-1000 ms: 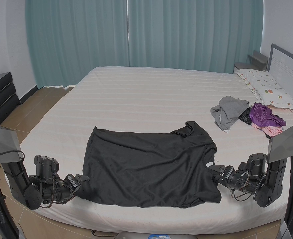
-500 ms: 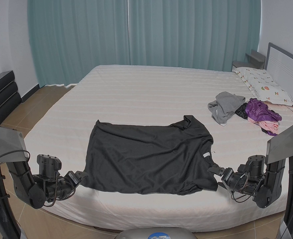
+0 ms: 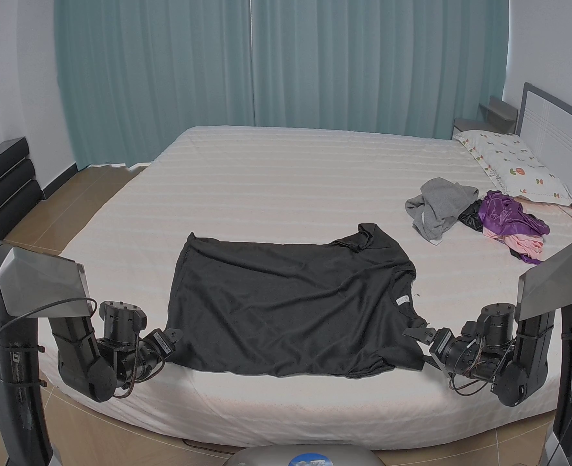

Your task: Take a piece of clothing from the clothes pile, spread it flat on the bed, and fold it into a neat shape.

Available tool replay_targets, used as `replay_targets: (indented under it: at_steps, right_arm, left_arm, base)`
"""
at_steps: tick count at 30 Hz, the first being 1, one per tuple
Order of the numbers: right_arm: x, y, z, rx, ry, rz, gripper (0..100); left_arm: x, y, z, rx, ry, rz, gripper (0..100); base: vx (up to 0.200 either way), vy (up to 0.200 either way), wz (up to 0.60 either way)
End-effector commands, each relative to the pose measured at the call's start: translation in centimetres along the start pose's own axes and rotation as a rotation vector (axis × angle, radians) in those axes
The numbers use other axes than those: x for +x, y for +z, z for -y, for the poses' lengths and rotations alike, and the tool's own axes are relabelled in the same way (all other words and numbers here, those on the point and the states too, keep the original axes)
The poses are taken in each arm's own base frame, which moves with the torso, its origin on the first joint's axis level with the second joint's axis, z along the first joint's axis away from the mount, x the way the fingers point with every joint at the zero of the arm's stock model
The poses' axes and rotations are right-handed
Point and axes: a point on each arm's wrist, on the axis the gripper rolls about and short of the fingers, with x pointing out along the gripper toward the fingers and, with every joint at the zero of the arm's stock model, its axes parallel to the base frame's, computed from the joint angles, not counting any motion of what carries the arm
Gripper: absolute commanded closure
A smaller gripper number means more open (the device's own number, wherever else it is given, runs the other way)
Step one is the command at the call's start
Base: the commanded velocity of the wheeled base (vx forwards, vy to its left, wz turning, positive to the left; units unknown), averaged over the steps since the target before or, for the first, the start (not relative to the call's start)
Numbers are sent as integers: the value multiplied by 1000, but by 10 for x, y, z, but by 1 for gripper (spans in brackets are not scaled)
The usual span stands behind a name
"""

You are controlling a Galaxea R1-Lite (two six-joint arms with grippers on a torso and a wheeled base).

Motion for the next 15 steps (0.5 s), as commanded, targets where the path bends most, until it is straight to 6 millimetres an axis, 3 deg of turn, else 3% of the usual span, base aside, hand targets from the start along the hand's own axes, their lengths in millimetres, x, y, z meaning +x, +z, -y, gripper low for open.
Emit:
replay_targets:
  at_steps: [1,5,6,15]
  right_arm:
    - [1,0,0,-2,4,1,0]
    - [1,0,0,-2,5,2,0]
    - [1,0,0,-2,5,2,0]
    - [-1,1,0,0,4,4,0]
  left_arm:
    - [12,-4,-3,7,28,6,0]
    - [16,-8,-3,39,52,12,0]
    - [17,-9,-3,48,59,16,100]
    - [17,-7,-6,35,68,28,100]
  base:
    - [0,0,0]
    - [0,0,0]
    - [0,0,0]
    - [0,0,0]
